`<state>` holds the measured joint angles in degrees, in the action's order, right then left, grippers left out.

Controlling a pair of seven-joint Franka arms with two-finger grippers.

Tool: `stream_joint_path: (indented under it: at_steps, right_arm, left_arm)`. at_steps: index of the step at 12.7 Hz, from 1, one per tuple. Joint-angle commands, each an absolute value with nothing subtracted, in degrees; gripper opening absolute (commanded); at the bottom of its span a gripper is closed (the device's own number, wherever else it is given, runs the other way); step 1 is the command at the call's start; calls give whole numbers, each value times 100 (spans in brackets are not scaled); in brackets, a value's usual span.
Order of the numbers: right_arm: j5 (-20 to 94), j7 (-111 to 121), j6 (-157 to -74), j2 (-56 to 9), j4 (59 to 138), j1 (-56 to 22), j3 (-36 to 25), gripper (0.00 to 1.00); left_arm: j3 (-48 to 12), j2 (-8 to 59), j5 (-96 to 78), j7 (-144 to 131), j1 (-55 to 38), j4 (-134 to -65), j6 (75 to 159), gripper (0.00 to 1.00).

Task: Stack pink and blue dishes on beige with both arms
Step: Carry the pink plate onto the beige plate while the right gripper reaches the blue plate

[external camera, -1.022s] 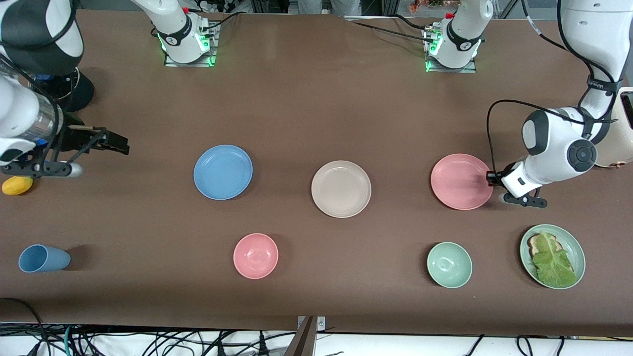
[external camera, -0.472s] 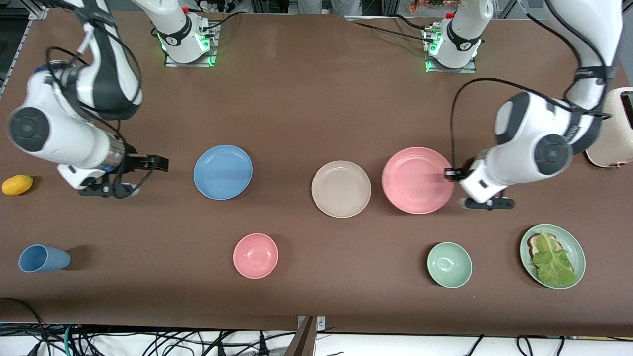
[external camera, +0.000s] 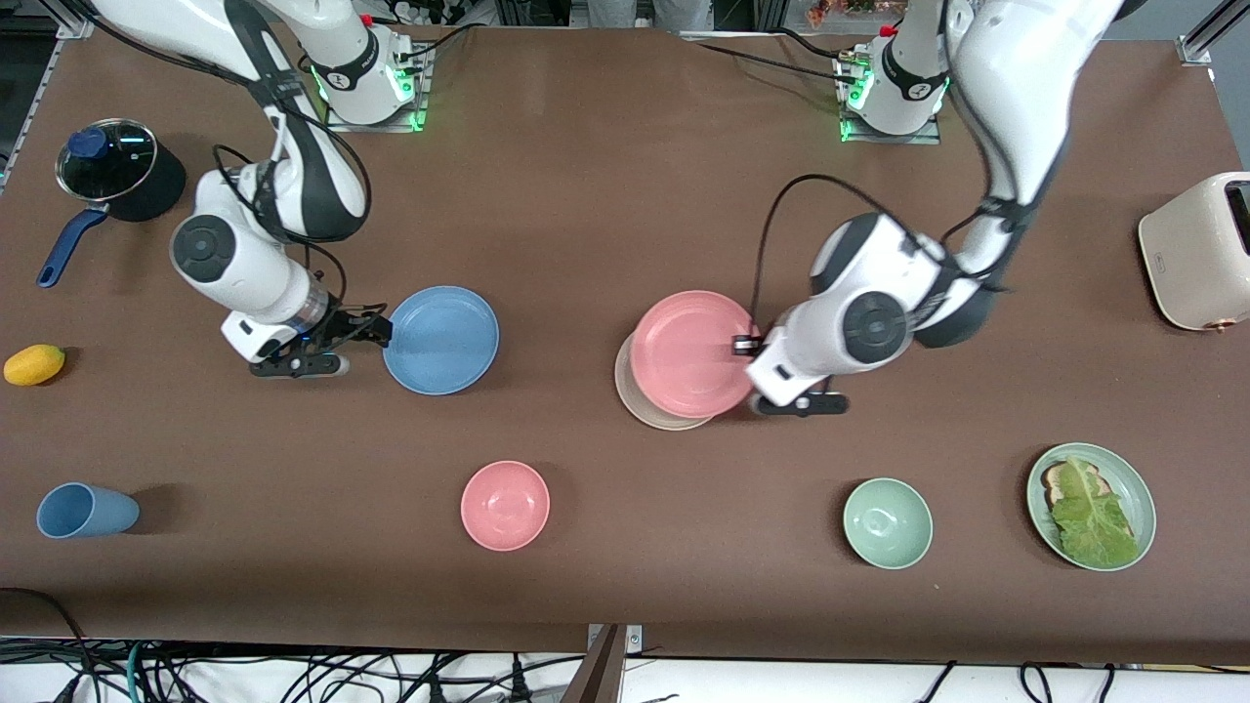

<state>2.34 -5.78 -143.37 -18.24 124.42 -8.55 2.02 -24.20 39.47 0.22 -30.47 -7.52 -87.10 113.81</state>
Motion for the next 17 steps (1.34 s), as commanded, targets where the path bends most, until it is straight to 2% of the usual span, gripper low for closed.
stream_joint_path:
  at_steps: [1,2,3,5,8,14,15,17]
  right_arm:
    - [290,-545,-14992,-1959,12743,-861,264,99]
    - [281,-545,-15107,-2056,12744,-861,264,99]
    - [273,-536,-15274,-2170,12744,-861,264,96]
    - [264,-536,-15538,-2372,12744,-861,264,89]
    - [264,-536,-15557,-2487,12753,-861,272,67]
    - [272,-606,-15504,-2461,12744,-861,343,6]
    - [272,-615,-15504,-2452,12744,-861,343,0]
    - [272,-580,-15495,-2400,12727,-861,360,0]
  left_arm:
    - [-2180,4324,35,-3164,-1019,-8306,11408,0]
    - [-2154,4324,44,-3129,-1054,-8306,11408,0]
    - [-2153,4324,131,-3103,-1046,-8306,11408,10]
    - [-2162,4315,526,-3137,-1037,-8306,11408,100]
    - [-2162,4281,905,-3155,-1037,-8367,11339,100]
    - [-2180,3789,896,-3094,-72,-8341,10979,100]
    - [-2180,3710,896,-3076,78,-8332,10934,100]
    - [-2171,3674,923,-3067,376,-8323,10934,100]
